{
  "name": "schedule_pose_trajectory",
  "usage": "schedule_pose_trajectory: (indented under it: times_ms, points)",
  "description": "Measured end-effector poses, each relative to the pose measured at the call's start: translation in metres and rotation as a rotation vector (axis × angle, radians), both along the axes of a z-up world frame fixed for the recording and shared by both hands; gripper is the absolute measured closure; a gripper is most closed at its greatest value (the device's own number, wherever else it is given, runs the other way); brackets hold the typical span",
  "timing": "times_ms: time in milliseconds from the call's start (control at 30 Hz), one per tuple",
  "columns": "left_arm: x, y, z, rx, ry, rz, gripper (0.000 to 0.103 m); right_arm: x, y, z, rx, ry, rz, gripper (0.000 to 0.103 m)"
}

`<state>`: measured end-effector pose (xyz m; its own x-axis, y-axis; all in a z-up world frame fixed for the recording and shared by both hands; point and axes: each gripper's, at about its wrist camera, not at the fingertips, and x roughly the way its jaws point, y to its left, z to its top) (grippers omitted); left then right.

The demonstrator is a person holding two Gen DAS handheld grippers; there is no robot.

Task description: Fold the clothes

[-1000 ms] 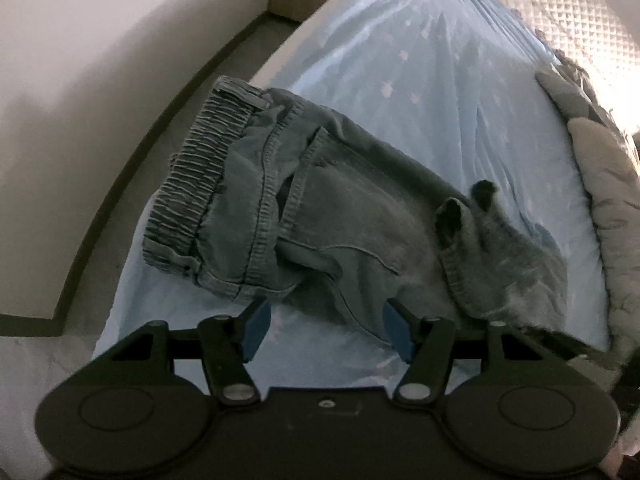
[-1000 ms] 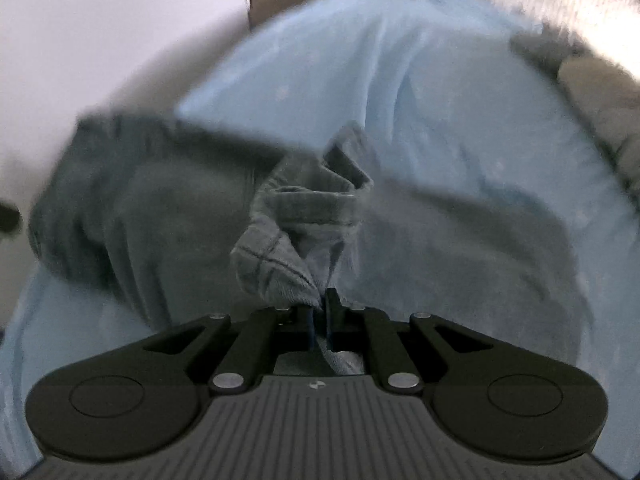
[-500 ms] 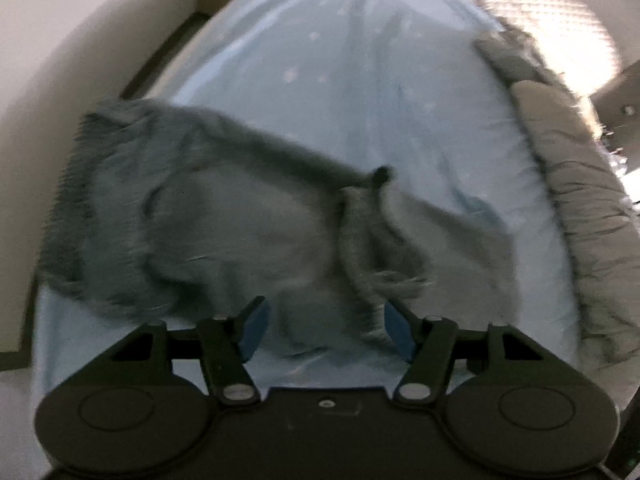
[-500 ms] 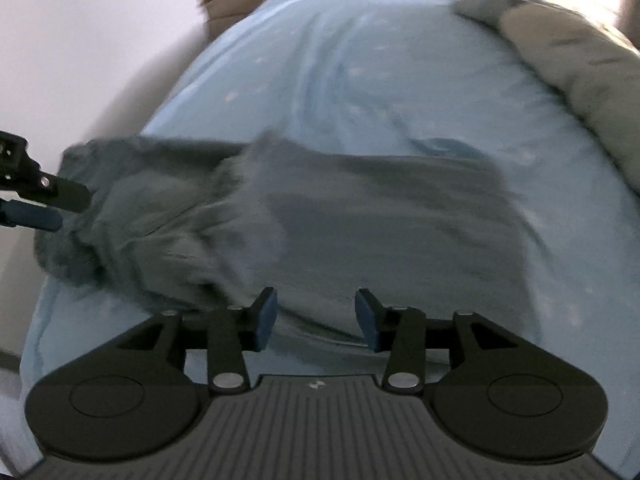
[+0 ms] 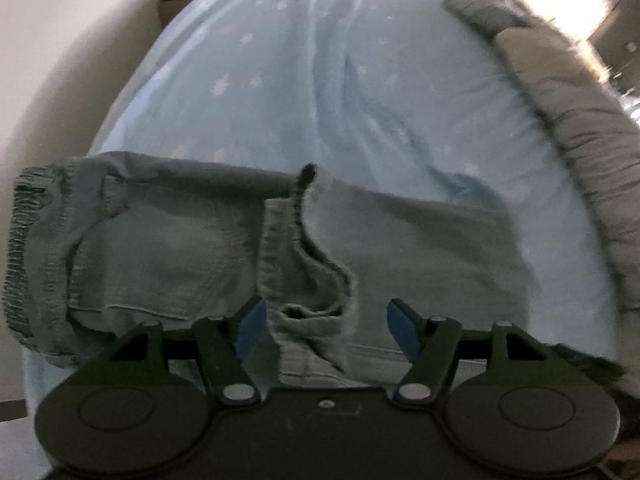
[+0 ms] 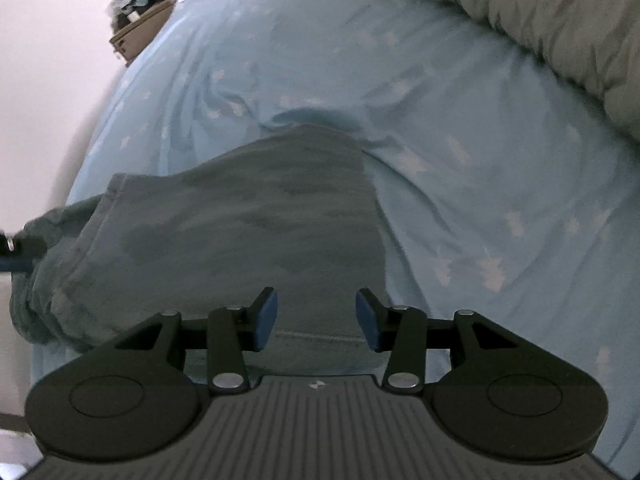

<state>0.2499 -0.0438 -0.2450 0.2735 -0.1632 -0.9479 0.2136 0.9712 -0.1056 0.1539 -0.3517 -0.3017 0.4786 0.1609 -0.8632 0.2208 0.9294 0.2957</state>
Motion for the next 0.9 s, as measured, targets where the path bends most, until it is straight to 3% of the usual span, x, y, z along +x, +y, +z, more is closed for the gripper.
schedule_pose_trajectory:
  times_ms: [167, 300, 367, 500, 733, 800, 900]
  points:
    - [0.01, 0.005, -0.032, 0.089, 0.065, 0.075, 0.039, 0.018, -0.015, -0.026, 0.074, 0.038, -0.015, 0.045]
    - [0.014, 0.012, -0.047, 0.117, 0.099, 0.099, 0.038, 0.031, -0.025, -0.053, 0.141, 0.109, -0.069, 0.044]
    - [0.015, 0.015, -0.051, 0.13, 0.112, 0.1, 0.038, 0.034, -0.029, -0.063, 0.179, 0.129, -0.091, 0.037]
    - [0.018, 0.017, -0.057, 0.151, 0.129, 0.091, 0.037, 0.043, -0.037, -0.083, 0.318, 0.192, -0.147, 0.027]
    - [0.024, 0.015, -0.061, 0.148, 0.16, 0.115, 0.037, 0.06, -0.031, -0.094, 0.338, 0.193, -0.082, 0.026]
    - [0.025, 0.014, -0.063, 0.15, 0.167, 0.117, 0.037, 0.06, -0.034, -0.091, 0.367, 0.177, -0.071, 0.033]
    - [0.026, 0.014, -0.063, 0.153, 0.17, 0.111, 0.037, 0.055, -0.04, -0.073, 0.415, 0.068, -0.002, 0.043]
